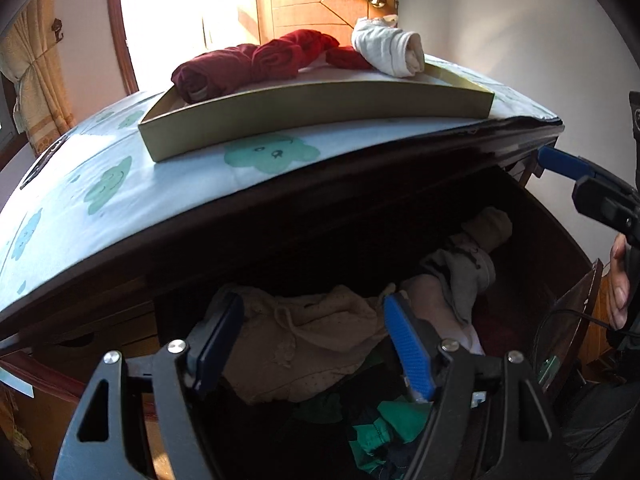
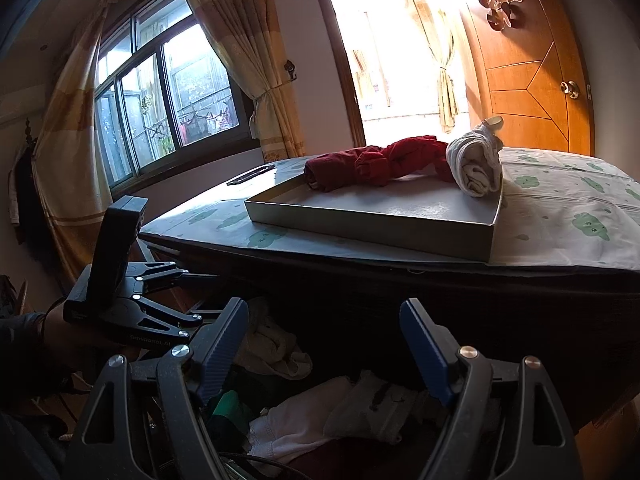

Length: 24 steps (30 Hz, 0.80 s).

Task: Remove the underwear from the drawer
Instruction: 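Move both open tools back down into the open drawer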

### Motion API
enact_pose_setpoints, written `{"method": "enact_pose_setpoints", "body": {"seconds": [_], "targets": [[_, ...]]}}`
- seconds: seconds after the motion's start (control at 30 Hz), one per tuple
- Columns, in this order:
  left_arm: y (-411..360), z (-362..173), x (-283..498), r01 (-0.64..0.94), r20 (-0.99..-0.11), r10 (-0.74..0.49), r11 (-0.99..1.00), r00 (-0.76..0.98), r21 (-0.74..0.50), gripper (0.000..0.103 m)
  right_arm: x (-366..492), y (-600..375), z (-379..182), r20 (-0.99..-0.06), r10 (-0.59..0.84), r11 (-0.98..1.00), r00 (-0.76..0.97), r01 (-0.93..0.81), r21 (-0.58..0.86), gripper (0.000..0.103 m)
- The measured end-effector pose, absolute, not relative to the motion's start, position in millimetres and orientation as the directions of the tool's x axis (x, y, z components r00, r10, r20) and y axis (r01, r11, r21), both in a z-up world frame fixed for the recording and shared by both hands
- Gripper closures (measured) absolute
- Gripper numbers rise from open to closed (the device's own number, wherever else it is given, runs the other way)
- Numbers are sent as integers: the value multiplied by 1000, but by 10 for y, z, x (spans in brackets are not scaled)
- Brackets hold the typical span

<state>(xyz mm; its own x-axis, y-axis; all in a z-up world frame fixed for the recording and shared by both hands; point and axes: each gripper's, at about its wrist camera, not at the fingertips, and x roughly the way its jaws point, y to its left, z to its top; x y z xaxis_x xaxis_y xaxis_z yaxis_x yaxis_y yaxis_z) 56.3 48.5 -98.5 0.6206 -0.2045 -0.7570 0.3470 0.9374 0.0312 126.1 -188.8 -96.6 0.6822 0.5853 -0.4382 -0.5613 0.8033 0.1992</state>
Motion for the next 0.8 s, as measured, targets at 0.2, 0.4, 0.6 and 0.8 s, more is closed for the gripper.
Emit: {"method": "enact_pose_setpoints", "body": {"seconds": [0.2, 0.4, 0.6, 0.8], "targets": [[385, -1188, 624, 439, -837, -183, 895, 515, 74, 29, 1218, -1920, -1045, -448, 580, 809, 680, -546, 218, 23], [291, -1330, 687, 508, -888, -144, 854, 437, 112, 29, 1235, -1898, -1066, -456, 583, 807, 673, -548, 222, 23], [242, -1442, 768, 548, -913, -102, 824, 396, 146, 29, 1250, -1878, -1099, -471, 581, 806, 664, -547, 225, 22], [169, -1568, 871, 572, -928, -88, 807, 361, 146, 29, 1248, -1852, -1106, -476, 578, 807, 662, -549, 216, 22]]}}
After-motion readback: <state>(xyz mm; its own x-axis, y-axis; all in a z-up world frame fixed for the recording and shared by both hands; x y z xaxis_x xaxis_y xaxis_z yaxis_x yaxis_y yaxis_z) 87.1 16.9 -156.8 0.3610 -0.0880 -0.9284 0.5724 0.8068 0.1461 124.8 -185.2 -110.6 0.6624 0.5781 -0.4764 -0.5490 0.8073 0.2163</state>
